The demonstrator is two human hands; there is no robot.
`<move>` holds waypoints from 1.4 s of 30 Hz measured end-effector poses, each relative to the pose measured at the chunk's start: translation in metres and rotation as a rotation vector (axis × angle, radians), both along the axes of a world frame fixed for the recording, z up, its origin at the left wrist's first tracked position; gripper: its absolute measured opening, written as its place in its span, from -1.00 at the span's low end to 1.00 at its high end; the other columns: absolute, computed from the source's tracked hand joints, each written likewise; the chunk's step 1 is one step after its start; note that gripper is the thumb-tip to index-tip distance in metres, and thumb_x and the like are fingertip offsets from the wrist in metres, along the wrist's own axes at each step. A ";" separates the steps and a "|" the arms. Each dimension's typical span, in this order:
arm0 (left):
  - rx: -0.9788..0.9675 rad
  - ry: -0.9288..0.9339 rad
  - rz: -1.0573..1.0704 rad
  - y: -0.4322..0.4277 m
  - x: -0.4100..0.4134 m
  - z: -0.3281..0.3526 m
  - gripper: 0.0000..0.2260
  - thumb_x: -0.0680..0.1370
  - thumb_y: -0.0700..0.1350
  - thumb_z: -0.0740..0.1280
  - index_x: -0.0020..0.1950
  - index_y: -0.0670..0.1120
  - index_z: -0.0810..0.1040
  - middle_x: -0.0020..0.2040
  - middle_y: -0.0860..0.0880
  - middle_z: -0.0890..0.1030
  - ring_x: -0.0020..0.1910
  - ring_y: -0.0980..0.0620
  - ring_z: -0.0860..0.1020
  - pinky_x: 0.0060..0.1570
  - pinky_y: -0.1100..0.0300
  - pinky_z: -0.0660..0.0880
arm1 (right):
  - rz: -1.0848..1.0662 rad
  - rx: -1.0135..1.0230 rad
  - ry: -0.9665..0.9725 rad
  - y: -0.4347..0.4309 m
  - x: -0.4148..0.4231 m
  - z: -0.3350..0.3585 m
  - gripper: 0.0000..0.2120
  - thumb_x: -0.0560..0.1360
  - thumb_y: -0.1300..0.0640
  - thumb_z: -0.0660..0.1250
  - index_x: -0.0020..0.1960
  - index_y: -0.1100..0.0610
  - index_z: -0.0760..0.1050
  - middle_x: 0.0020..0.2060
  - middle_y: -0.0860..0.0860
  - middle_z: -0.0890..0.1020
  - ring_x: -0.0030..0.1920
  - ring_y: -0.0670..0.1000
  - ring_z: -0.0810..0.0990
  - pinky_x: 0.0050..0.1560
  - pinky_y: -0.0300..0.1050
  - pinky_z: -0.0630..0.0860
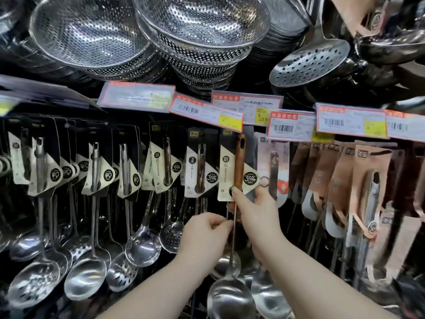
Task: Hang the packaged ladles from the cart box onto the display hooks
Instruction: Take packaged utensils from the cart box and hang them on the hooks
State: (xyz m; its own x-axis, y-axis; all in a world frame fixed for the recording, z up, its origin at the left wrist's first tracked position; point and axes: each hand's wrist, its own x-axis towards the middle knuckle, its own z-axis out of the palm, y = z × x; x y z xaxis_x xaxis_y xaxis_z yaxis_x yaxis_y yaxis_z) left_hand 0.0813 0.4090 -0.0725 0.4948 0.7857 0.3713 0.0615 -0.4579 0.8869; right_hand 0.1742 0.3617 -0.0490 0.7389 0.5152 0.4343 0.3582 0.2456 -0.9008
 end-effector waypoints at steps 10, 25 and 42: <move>0.059 0.086 0.107 0.039 0.000 -0.012 -0.89 0.47 -0.02 0.35 -0.04 0.02 0.61 -0.22 0.12 0.60 -0.21 0.22 0.53 -0.28 0.36 0.38 | -0.062 -0.089 -0.006 0.045 0.036 -0.011 -0.85 0.52 0.03 0.29 -0.16 0.05 0.36 -0.38 -0.09 0.46 -0.31 -0.03 0.47 -0.25 -0.15 0.36; 0.306 0.365 0.150 0.016 -0.044 -0.010 -0.73 0.47 0.10 0.32 0.06 -0.02 0.58 0.04 0.02 0.59 0.03 0.00 0.55 -0.07 0.20 0.41 | -0.096 -0.568 -0.210 -0.002 -0.011 -0.016 -0.49 0.44 0.05 0.35 0.32 0.17 0.30 0.15 0.14 0.50 0.15 0.15 0.51 0.06 -0.11 0.43; 0.732 0.714 -0.034 -0.121 -0.041 -0.036 -0.43 0.47 0.25 0.20 0.36 -0.05 0.27 0.35 -0.07 0.34 0.35 -0.11 0.29 0.29 -0.07 0.30 | -0.266 -1.108 -0.878 -0.202 -0.012 -0.042 -0.56 0.49 -0.12 0.21 0.29 0.05 0.33 0.22 0.08 0.45 0.26 0.16 0.39 0.18 0.13 0.38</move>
